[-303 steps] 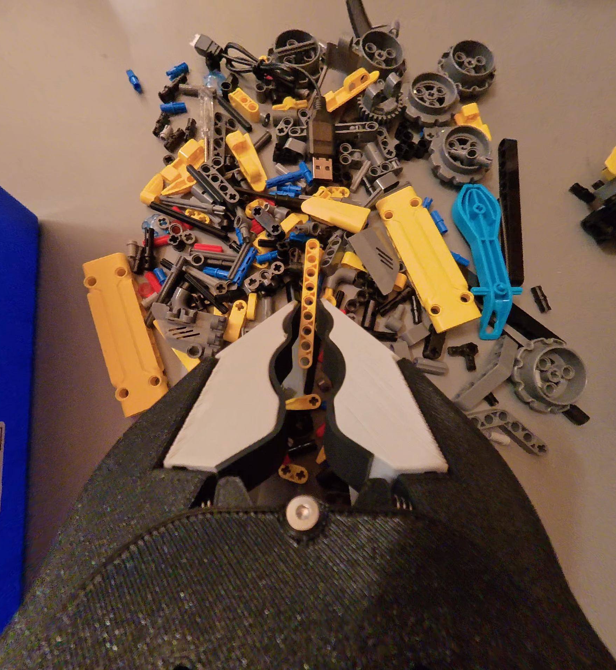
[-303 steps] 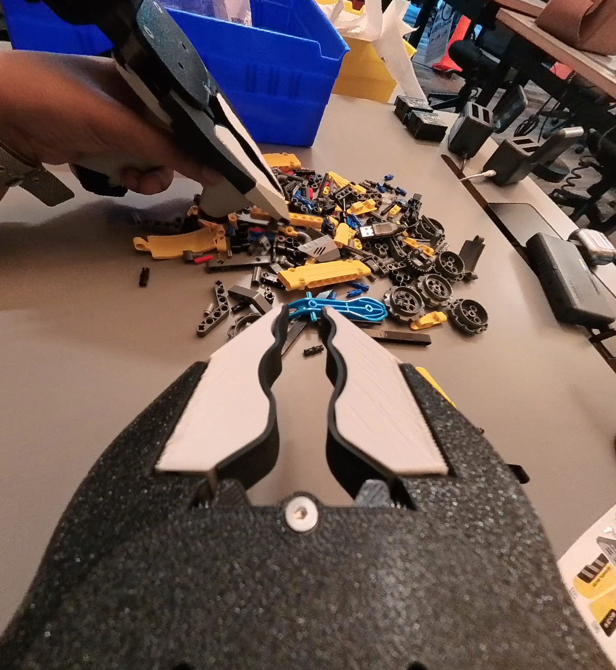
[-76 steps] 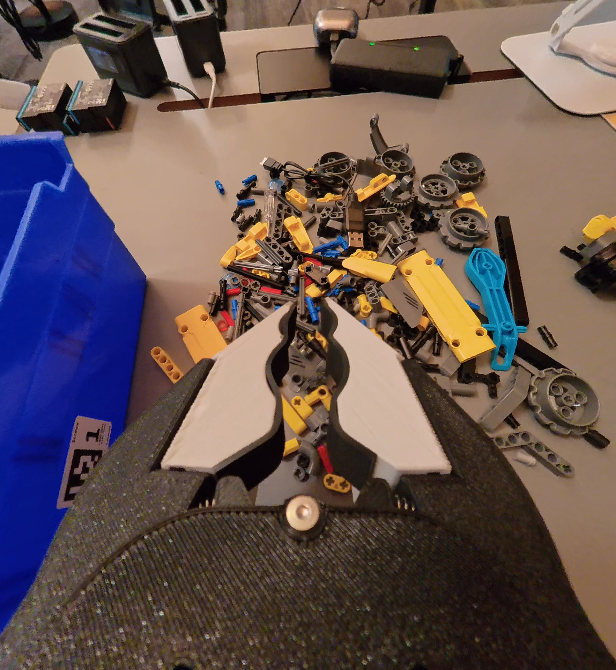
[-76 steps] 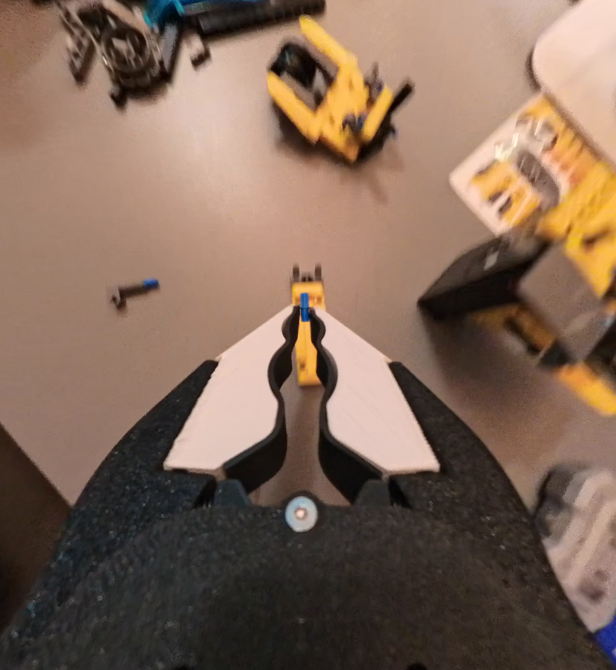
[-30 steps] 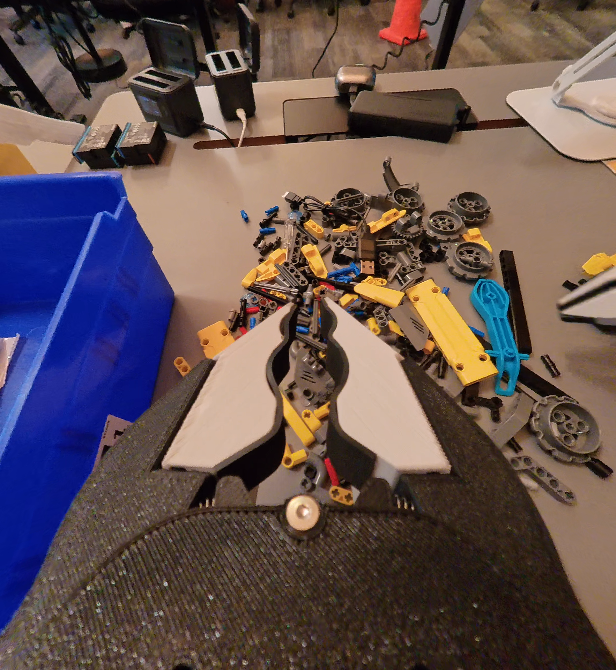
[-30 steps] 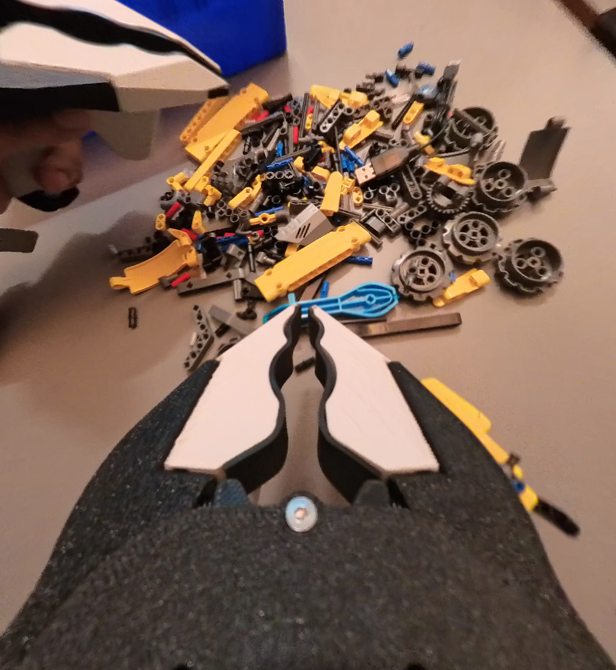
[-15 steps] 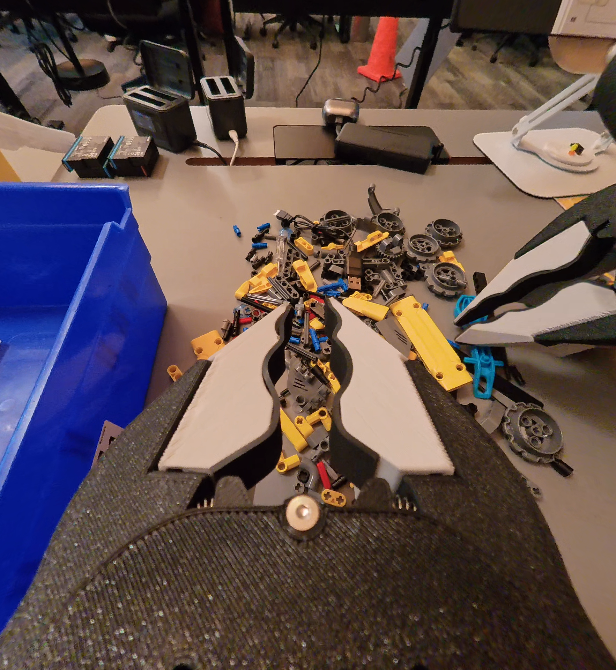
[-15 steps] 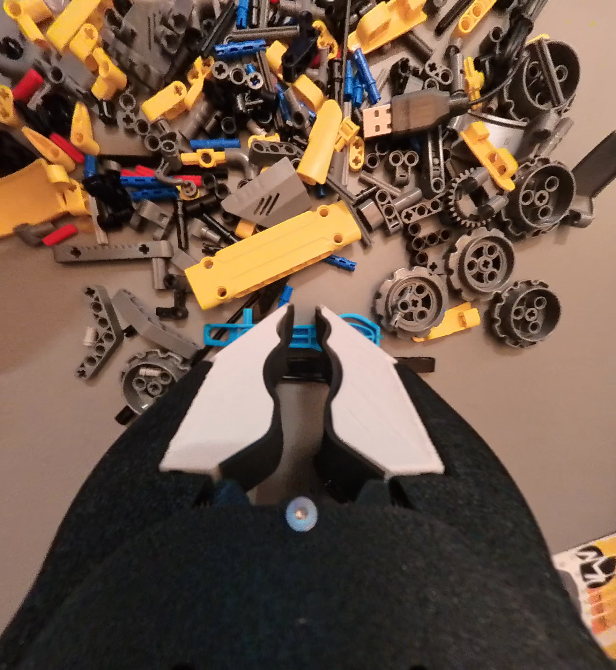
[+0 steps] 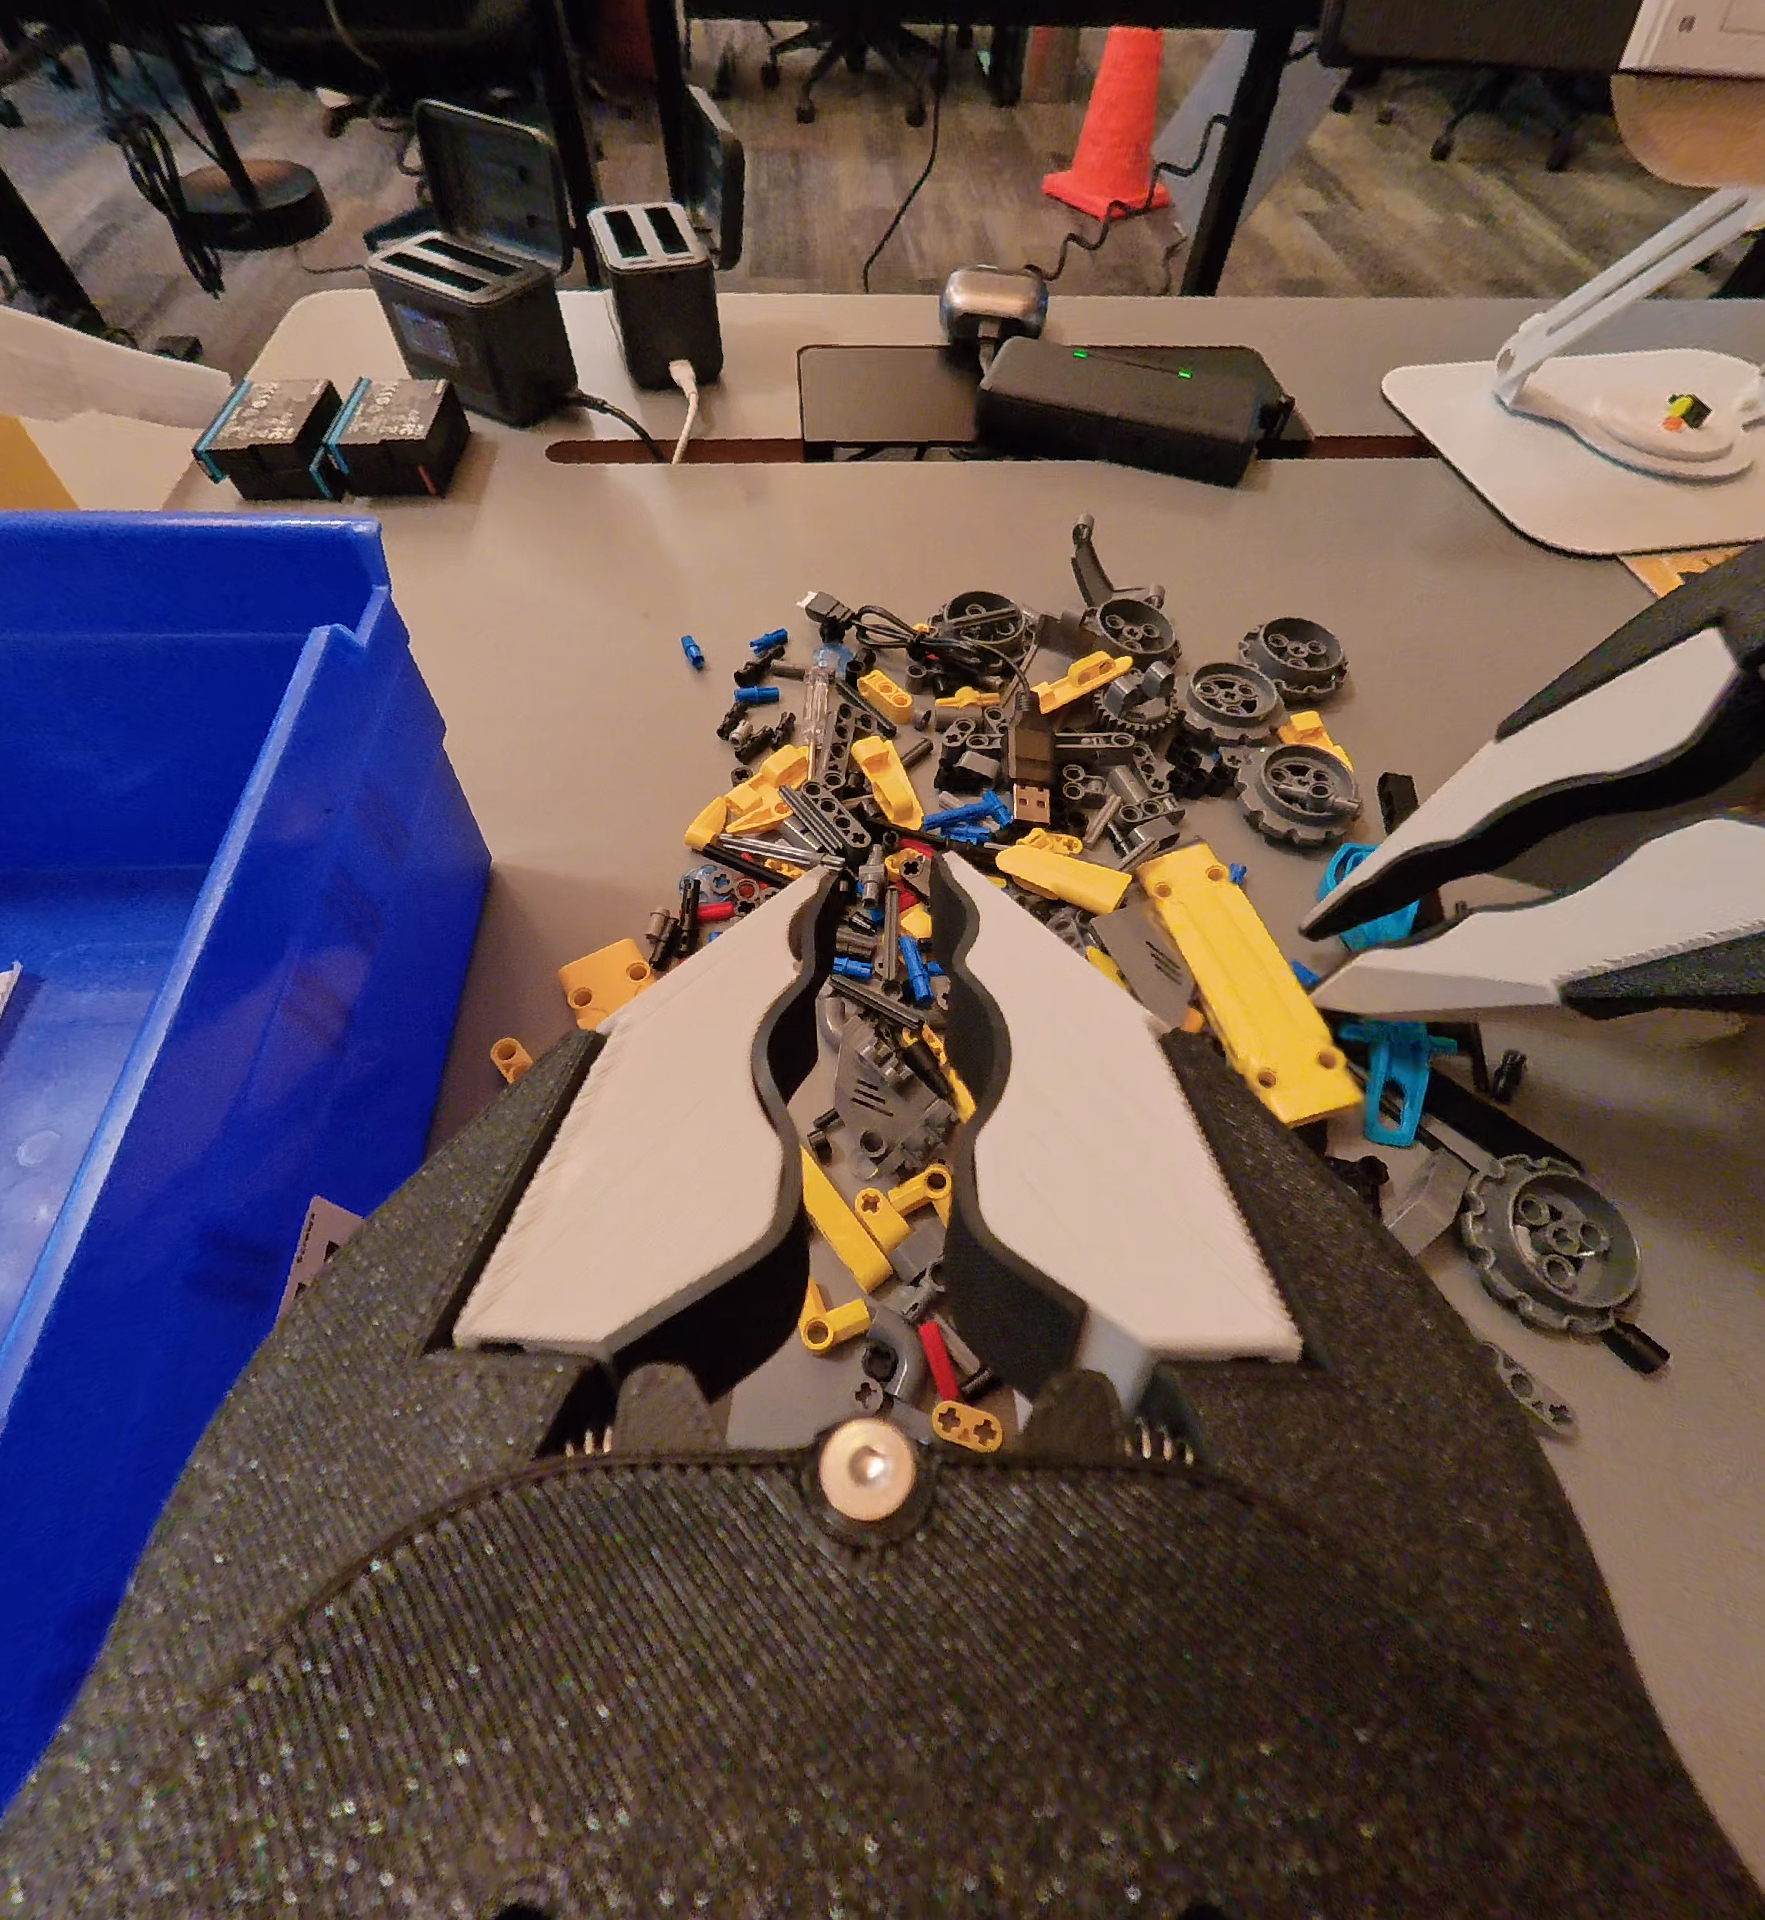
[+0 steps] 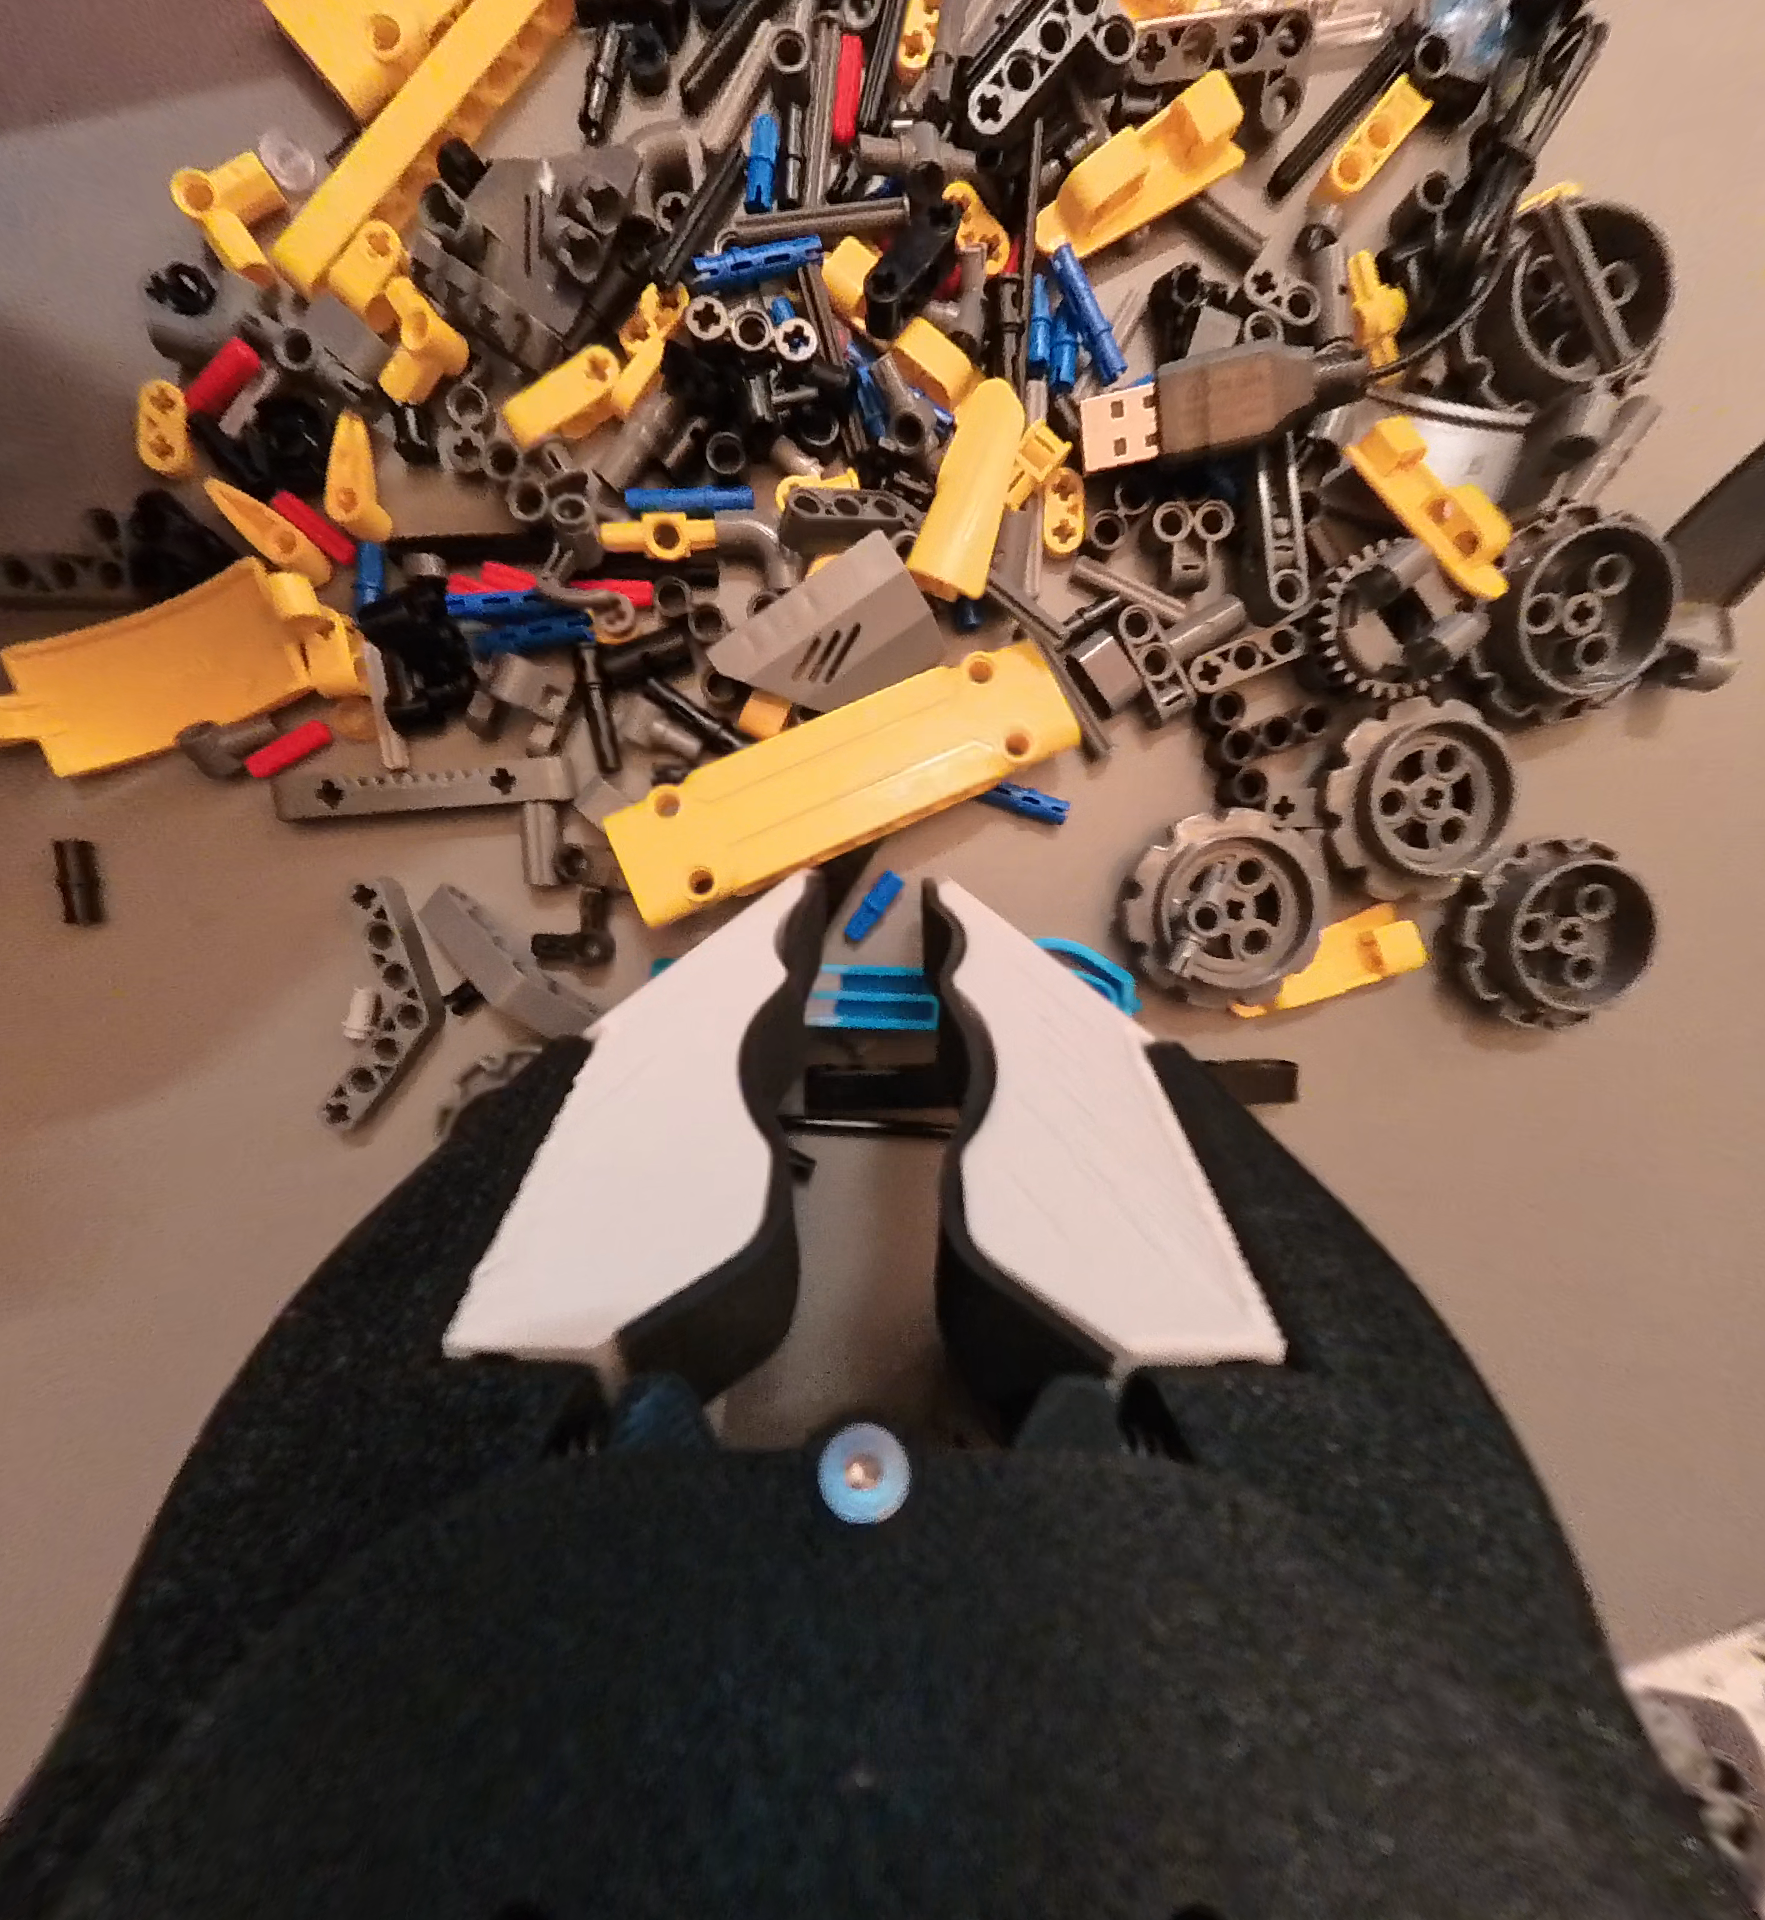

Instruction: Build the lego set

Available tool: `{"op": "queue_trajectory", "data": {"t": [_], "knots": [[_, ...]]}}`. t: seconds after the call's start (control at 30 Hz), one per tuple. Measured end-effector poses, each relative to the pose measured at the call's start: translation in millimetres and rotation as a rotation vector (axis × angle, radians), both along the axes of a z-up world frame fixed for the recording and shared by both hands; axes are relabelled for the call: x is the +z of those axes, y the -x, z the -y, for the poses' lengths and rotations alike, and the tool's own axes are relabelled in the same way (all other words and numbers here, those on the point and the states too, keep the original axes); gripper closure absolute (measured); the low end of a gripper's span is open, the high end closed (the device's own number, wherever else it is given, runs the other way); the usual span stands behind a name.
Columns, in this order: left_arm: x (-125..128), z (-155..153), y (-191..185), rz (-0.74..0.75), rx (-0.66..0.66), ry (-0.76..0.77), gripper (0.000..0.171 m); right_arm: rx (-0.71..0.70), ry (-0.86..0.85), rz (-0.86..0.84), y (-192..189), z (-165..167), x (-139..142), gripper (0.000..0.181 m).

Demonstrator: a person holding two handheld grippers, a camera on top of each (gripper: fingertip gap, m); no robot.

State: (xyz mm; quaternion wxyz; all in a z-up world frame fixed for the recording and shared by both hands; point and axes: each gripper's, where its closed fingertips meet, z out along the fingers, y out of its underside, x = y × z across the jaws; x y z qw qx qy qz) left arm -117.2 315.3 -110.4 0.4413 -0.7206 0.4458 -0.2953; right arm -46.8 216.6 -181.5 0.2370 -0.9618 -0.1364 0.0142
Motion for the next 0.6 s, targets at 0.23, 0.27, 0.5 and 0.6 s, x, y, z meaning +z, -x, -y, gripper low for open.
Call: {"op": "queue_trajectory", "data": {"t": [0.23, 0.27, 0.5, 0.6], "knots": [[1.4, 0.5, -0.4, 0.003, -0.003, -0.004, 0.157, -0.03, -0.028, -0.202, 16.5, -11.6, 4.2, 0.149], [1.5, 0.8, -0.5, 0.003, -0.004, -0.004, 0.157, -0.026, -0.033, -0.187, 15.8, -13.0, 3.8, 0.148], [0.6, 0.4, -0.4, -0.003, -0.003, -0.005, 0.158, 0.002, -0.04, -0.079, 15.3, -18.8, 1.0, 0.133], [0.0, 0.2, -0.3, -0.007, -0.002, -0.007, 0.158, 0.007, -0.066, 0.018, 7.4, -20.4, 4.5, 0.122]]}}
